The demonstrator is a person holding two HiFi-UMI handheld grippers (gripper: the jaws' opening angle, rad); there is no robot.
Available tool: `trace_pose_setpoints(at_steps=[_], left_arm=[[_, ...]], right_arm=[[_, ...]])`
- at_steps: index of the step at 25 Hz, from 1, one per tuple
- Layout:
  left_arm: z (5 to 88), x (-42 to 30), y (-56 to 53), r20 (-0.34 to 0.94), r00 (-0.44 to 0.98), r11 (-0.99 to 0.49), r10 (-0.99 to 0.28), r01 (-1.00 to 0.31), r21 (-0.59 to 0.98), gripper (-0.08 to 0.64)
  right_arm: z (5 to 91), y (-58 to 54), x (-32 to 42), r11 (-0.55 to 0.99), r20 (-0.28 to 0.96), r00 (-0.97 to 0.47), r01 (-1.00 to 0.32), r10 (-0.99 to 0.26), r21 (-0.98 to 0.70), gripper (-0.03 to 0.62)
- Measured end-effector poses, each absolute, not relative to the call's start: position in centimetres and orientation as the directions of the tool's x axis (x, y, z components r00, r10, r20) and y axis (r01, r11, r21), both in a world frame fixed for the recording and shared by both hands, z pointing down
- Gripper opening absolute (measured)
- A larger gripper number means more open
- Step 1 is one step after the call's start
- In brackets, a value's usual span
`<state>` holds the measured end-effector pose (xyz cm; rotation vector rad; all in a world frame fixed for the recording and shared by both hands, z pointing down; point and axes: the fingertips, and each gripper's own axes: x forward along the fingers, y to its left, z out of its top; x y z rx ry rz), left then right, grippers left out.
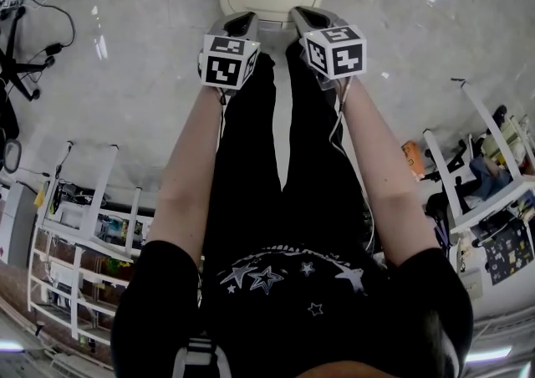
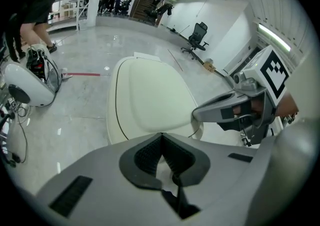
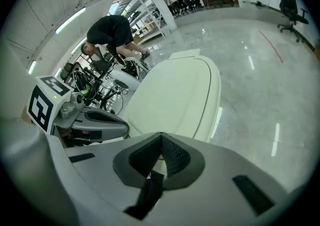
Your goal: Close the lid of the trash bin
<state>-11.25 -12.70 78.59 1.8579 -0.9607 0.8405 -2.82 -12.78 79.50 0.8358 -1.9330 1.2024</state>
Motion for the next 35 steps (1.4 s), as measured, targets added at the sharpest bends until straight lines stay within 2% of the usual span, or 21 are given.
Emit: trace_pose_setpoints(at_steps=[9,18,35], left_arm=[[77.9,-11.7,-13.1,0.835,0.462,-0.319,-0.3,-0.873,0.369,0.011],[73.4,-14.5,-14.9,0.822,0.443,-0.314,-0.358,-0.886,0.341,0.011],[56.8,-17.7,-22.7,0.662,0.477,-0.376,-0.578,-0.876,0.303,0.011]], right_arm=[[79.3,-12.8,-2.7,0.378,0.84,-0.528,-0.808,-0.126,-0.451,-0.005],[74.7,-15.9,-5.1,0.416,0.818,-0.547,-0.796,-0.179,-0.441,-0.005],[57.6,-24.8,-6.0,0.398,0.713,-0.532,-0.839,-0.456,-0.371,-0.005]])
